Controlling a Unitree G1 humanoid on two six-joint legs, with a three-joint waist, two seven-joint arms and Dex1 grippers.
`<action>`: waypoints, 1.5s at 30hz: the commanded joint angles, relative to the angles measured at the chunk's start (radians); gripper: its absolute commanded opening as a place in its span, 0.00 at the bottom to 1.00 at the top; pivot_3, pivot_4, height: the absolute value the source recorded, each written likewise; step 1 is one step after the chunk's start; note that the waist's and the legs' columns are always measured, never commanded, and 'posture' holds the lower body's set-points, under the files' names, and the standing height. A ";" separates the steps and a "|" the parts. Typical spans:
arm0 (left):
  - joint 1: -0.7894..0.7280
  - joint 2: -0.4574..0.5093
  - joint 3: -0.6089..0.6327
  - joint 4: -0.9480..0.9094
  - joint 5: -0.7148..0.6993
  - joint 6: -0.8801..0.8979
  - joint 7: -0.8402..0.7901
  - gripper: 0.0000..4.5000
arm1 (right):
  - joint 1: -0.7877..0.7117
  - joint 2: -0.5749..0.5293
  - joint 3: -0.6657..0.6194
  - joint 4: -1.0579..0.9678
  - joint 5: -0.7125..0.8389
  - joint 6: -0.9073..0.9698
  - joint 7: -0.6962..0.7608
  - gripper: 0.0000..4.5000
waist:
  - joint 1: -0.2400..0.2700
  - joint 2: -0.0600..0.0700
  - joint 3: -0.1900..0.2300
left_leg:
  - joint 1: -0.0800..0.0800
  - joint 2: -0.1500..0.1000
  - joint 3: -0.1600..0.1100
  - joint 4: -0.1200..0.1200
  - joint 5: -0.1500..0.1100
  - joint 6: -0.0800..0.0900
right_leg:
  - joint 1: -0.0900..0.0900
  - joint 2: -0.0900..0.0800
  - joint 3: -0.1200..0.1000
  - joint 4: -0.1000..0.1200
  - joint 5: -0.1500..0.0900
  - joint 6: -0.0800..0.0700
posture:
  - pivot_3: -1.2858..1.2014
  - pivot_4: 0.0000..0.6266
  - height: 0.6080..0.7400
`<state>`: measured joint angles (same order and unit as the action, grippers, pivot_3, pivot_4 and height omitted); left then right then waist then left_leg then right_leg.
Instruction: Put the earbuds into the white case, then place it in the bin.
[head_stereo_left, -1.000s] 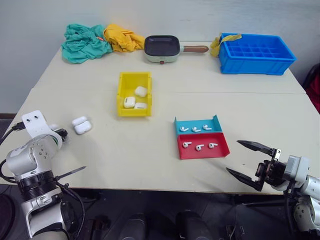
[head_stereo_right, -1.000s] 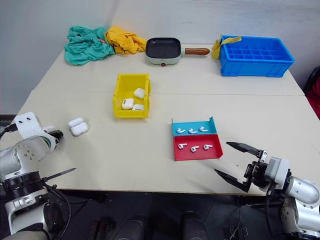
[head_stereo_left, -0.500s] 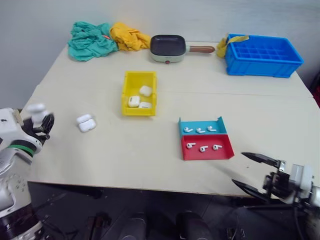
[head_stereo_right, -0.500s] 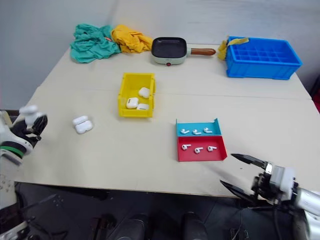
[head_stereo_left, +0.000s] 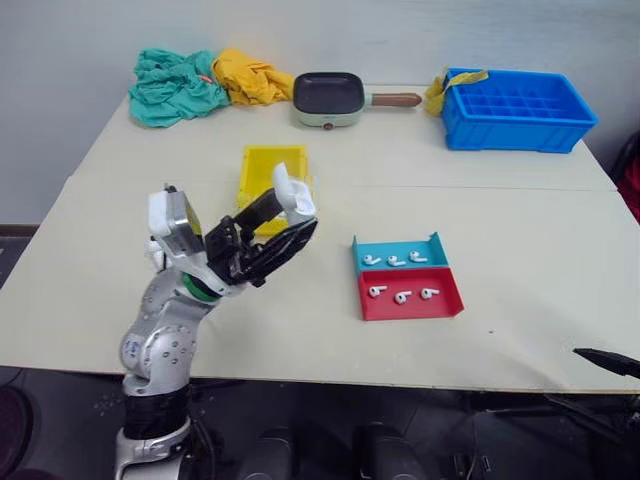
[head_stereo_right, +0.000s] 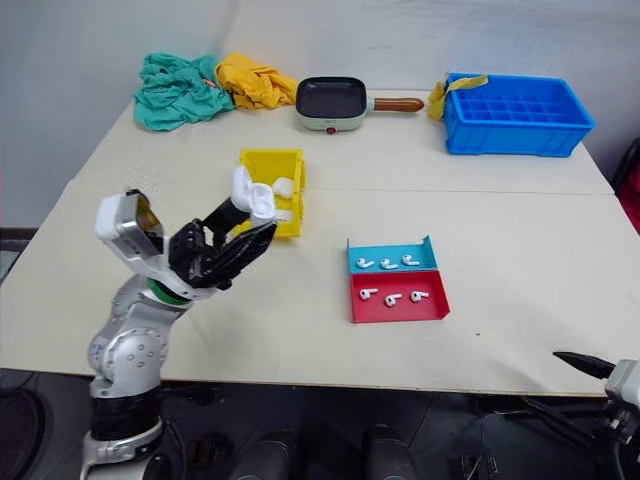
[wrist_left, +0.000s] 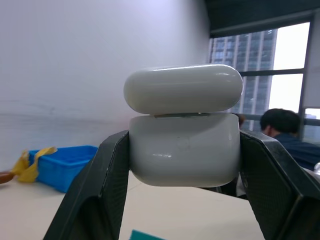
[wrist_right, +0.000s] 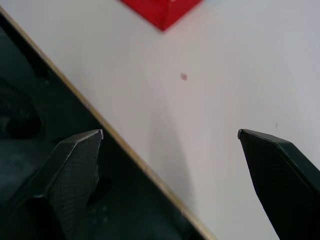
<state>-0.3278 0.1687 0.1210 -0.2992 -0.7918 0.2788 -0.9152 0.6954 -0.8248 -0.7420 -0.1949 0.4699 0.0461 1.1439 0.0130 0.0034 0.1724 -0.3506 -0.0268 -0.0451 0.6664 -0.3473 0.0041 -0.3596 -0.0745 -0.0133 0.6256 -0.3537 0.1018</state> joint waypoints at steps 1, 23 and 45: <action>0.016 -0.034 -0.051 0.042 -0.024 -0.063 -0.120 0.62 | -0.001 -0.043 -0.030 -0.027 0.024 0.069 0.029 1.00 | 0.000 0.000 0.000 | 0.000 0.000 0.000 0.000 0.000 0.000 | 0.000 0.000 0.001 0.000 0.000 0.000 | 0.52 0.24 1.00; 0.123 -0.044 -0.154 0.200 0.119 -0.340 -0.312 0.62 | -0.917 -0.512 0.638 -0.318 0.122 0.647 -0.061 0.79 | 0.016 0.000 0.001 | -0.009 0.000 -0.007 0.009 -0.002 0.002 | -0.004 -0.002 -0.005 -0.001 0.001 0.001 | 0.52 0.24 1.00; 0.128 -0.048 -0.190 0.202 0.137 -0.364 -0.290 0.62 | -1.267 -0.284 1.078 -0.091 -0.344 0.579 -0.005 0.30 | 0.010 0.001 0.001 | -0.021 -0.001 -0.006 0.015 -0.002 0.002 | -0.017 -0.002 -0.005 0.004 0.001 0.002 | 0.52 0.24 1.00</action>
<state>-0.2079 0.1230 -0.0592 -0.0654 -0.6594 -0.0692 -1.2103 -0.5510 -1.1142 0.3449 -0.2821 0.1493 0.6394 1.1305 0.0229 0.0043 0.1732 -0.3718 -0.0277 -0.0516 0.6813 -0.3494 0.0060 -0.3768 -0.0769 -0.0184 0.6301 -0.3527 0.1037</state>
